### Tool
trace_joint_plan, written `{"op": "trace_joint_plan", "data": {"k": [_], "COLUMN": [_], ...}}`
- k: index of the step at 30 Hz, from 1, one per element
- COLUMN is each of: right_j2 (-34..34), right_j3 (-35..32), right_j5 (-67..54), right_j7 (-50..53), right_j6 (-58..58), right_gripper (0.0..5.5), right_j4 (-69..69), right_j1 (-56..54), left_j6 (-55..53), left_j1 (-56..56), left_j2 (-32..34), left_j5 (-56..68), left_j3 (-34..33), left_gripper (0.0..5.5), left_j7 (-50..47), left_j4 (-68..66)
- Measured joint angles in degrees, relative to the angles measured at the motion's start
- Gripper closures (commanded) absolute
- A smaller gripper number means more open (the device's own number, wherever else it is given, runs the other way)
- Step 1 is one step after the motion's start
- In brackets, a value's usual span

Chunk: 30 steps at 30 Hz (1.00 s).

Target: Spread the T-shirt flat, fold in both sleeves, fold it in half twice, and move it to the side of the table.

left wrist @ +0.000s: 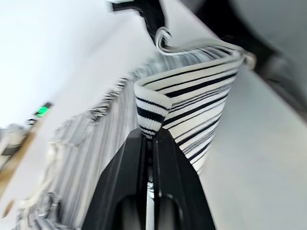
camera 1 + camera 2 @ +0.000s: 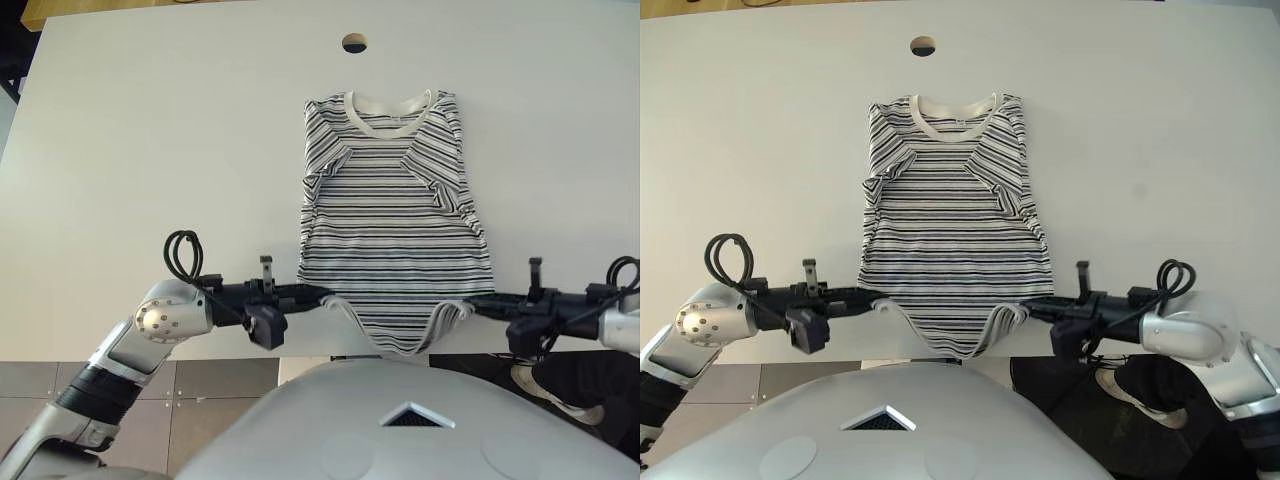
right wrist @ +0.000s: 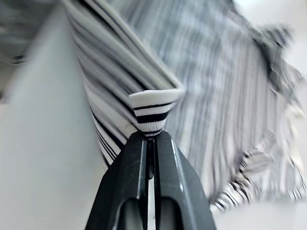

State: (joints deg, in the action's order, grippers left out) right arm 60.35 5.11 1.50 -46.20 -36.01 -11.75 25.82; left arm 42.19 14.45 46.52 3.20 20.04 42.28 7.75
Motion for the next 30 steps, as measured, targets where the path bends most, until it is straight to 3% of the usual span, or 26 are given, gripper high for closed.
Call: {"op": "trace_joint_plan", "data": {"k": [4,9,14,20,30], "right_j2": [-10.5,-22.6,-29.7,-33.4,-35.0], "right_j3": [-0.2,-1.2,0.5,4.8,10.0], "right_j5": [-4.2,8.5,18.7,25.8,29.8], "right_j7": [5.8,22.8,36.8,46.0,50.0], "right_j6": [1.9,5.5,7.6,7.5,7.0], "right_gripper": [5.40,5.40,5.40,5.40,3.42], "right_j4": [7.8,20.9,35.5,51.1,64.7], "right_j1": [-9.0,-27.4,-39.3,-48.8,-55.9], "left_j6": [-5.5,-8.4,-6.3,-4.6,-6.5], "left_j1": [-7.3,-24.0,-38.7,-50.7,-54.4], "left_j2": [-8.1,-16.8,-22.6,-25.5,-28.1], "left_j5": [2.9,-6.6,-19.1,-25.7,-28.2], "left_j3": [-3.0,-6.2,-3.3,-1.5,-0.7], "left_gripper": [5.39,5.39,5.39,5.39,3.64], "left_j7": [-4.0,-14.4,-24.9,-33.8,-39.1], "left_j4": [-6.8,-28.3,-50.6,-69.6,-79.2]}}
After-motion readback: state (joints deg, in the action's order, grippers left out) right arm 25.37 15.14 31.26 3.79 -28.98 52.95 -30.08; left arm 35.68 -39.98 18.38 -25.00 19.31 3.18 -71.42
